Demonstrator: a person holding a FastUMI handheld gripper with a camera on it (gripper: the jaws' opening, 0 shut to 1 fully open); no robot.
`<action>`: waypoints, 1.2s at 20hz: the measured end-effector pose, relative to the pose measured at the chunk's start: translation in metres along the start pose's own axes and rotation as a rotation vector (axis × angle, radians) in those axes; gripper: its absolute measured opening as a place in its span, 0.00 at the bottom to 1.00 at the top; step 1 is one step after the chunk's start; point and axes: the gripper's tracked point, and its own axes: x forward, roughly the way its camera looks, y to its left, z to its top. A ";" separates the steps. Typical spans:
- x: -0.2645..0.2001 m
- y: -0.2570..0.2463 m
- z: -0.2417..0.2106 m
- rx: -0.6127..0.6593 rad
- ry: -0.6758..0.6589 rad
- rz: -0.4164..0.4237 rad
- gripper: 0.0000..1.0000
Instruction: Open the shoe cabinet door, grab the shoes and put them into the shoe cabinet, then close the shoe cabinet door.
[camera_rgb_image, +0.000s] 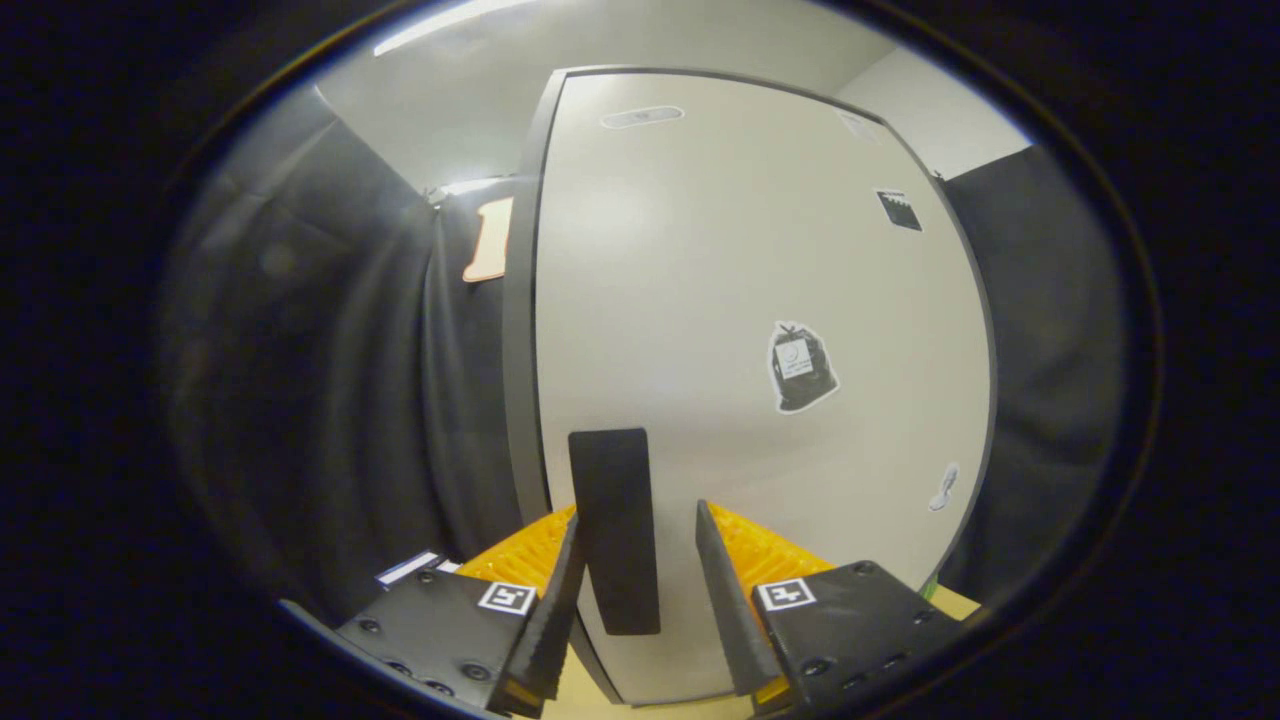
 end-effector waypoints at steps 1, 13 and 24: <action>0.001 0.001 -0.002 -0.010 0.006 -0.001 0.53; -0.001 0.009 -0.003 -0.039 0.020 0.019 0.21; -0.055 -0.005 0.003 -0.026 0.026 0.113 0.09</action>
